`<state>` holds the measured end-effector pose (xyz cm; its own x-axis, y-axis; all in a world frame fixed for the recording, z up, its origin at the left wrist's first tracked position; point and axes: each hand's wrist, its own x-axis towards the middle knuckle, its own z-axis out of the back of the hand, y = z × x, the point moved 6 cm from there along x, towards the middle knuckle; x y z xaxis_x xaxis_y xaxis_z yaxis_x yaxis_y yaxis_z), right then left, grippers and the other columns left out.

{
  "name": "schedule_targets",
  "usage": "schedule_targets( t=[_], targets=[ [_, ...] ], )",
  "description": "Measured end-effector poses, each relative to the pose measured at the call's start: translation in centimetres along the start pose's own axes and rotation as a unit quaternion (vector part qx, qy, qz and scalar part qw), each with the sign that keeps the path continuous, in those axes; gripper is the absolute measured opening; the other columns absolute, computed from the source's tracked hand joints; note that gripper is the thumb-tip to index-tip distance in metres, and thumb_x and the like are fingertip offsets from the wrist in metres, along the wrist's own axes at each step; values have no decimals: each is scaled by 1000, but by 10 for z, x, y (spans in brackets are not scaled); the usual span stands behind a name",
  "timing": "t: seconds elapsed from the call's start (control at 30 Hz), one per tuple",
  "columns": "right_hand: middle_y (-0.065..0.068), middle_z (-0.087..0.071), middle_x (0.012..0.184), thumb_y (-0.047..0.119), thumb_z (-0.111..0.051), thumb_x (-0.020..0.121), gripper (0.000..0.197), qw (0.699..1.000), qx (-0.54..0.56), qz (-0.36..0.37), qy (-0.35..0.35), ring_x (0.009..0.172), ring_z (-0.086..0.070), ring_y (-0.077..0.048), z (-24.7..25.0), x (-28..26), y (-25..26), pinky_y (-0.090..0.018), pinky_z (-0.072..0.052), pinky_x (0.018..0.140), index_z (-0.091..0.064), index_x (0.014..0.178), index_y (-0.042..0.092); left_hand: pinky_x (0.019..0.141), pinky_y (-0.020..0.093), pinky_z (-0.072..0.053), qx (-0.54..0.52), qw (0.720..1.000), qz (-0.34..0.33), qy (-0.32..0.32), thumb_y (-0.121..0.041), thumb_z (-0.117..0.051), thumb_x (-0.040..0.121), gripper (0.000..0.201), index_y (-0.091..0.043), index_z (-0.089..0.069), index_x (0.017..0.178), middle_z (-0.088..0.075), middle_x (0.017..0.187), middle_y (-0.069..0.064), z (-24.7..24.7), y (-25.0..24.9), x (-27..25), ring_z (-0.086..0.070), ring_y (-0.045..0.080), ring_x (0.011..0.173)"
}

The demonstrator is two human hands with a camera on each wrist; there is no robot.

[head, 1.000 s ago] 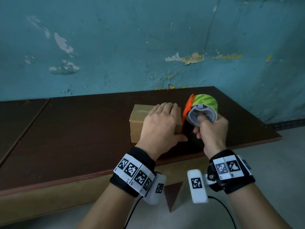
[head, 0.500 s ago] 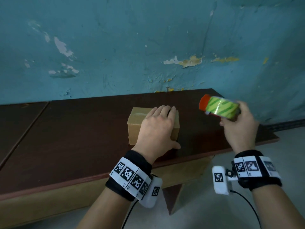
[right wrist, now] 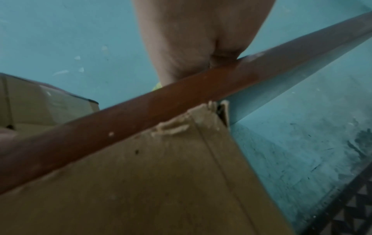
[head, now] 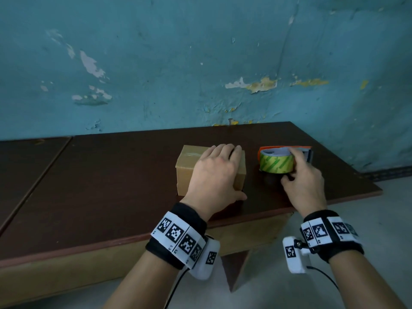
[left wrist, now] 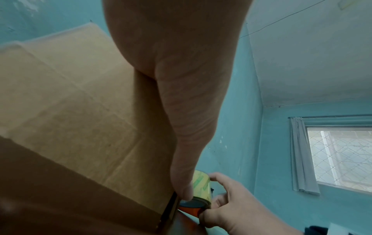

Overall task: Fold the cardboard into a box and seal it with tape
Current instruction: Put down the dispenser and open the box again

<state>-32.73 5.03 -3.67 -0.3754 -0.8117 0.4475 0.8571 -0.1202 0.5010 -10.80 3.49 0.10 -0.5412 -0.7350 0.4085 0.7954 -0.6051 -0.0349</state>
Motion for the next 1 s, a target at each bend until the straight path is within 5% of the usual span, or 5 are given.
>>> schedule_targets(
  t=[0.43,0.7,0.87,1.0],
  targets=[
    [-21,-67,108,1,-71,84,68,997,-70,27,-14,101,-65,-43,-1,-4,9,-45,-53,79,-45,145,18,125,42,-26,-2,1000,-4,-8,-64,-86,67,117,-9,-37,158,-48,156,10,0,2,-1,-43,28,147],
    [-12,-69,91,-3,-70,80,65,995,-89,33,-32,88,-68,-37,2,-7,13,-42,-54,68,-52,139,17,119,42,-33,6,999,-24,-29,-65,-87,65,126,-12,-27,162,-49,151,9,9,1,-3,-46,29,141],
    [-5,-71,89,8,-70,82,61,991,-124,9,-45,83,-68,-34,15,-9,17,-41,-56,70,-56,139,28,105,46,-43,-40,989,9,-142,-60,-92,57,133,-10,-26,161,-51,133,12,39,15,-5,-51,32,120],
    [-11,-67,72,19,-66,88,33,987,-91,9,-129,71,-68,-35,31,-14,25,-36,-49,64,-66,120,19,97,38,-48,-177,949,53,-256,-43,-98,60,130,-9,-24,161,-44,133,15,65,37,-12,-50,29,120]
  ],
)
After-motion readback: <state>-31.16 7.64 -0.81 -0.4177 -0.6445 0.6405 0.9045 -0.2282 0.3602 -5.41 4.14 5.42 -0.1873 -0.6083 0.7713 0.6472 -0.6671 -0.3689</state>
